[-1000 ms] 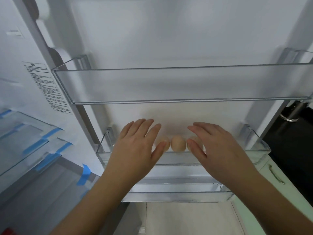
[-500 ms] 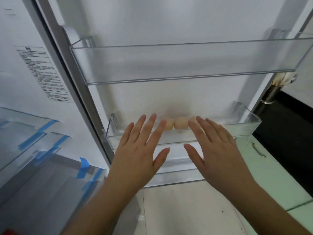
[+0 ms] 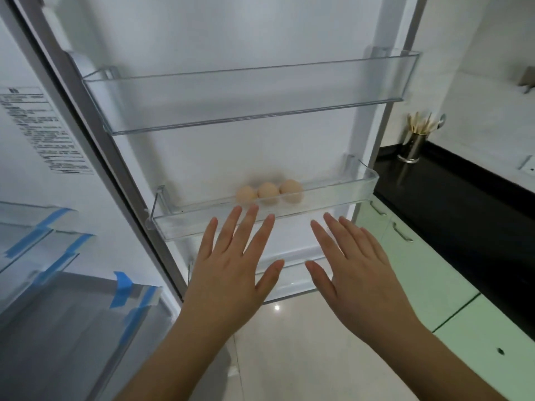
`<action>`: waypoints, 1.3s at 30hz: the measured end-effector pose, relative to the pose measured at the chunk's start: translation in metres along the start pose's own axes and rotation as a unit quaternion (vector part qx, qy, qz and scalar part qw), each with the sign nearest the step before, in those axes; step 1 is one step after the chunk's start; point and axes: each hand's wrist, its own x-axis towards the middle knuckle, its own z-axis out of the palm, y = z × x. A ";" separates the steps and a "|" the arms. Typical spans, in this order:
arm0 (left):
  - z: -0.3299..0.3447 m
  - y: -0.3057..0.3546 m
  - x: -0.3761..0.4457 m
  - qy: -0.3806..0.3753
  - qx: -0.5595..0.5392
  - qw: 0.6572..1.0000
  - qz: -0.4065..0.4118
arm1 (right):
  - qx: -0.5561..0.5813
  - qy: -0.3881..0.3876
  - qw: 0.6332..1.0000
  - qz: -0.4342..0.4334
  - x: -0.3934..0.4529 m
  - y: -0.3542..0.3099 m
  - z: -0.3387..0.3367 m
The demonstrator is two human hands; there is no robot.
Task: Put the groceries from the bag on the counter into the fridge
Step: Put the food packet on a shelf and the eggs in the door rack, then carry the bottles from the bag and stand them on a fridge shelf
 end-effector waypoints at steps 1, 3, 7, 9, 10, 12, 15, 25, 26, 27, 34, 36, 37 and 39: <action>-0.001 0.008 -0.003 0.002 0.001 1.000 0.003 | 0.003 -0.003 1.000 -0.001 -0.007 0.005 0.000; -0.002 0.026 -0.009 -0.002 -0.002 1.000 0.005 | 0.008 -0.008 1.000 -0.001 -0.024 0.016 -0.001; -0.005 0.067 -0.023 -0.016 0.011 1.000 0.017 | 0.012 -0.016 1.000 0.019 -0.062 0.044 -0.007; -0.007 0.084 -0.029 -0.029 0.031 0.999 0.026 | 0.015 -0.023 0.999 0.034 -0.083 0.057 -0.012; -0.007 0.093 -0.033 -0.036 0.034 0.998 0.029 | 0.013 -0.028 0.999 0.040 -0.093 0.063 -0.013; -0.007 0.112 -0.040 -0.054 0.032 0.997 0.037 | 0.010 -0.041 0.998 0.054 -0.113 0.072 -0.014; -0.006 0.138 -0.053 -0.083 0.022 0.995 0.054 | 0.015 -0.062 0.995 0.072 -0.138 0.084 -0.015; -0.024 0.185 -0.068 -0.075 -0.023 0.983 0.166 | -0.029 -0.046 0.982 0.179 -0.202 0.087 -0.034; -0.026 0.186 -0.070 -0.066 -0.026 0.981 0.181 | -0.034 -0.043 0.981 0.186 -0.208 0.085 -0.035; -0.027 0.186 -0.073 -0.060 -0.026 0.979 0.193 | -0.038 -0.041 0.979 0.194 -0.214 0.082 -0.036; -0.029 0.177 -0.105 -0.078 -0.065 0.964 0.245 | -0.060 -0.057 0.961 0.264 -0.261 0.041 -0.038; -0.028 0.176 -0.117 -0.088 -0.085 0.957 0.262 | -0.067 -0.066 0.955 0.280 -0.278 0.029 -0.038; -0.029 0.177 -0.122 -0.093 -0.094 0.953 0.272 | -0.072 -0.068 0.951 0.292 -0.286 0.024 -0.039; -0.029 0.186 -0.128 -0.097 -0.108 0.944 0.298 | -0.087 -0.071 0.942 0.317 -0.303 0.016 -0.043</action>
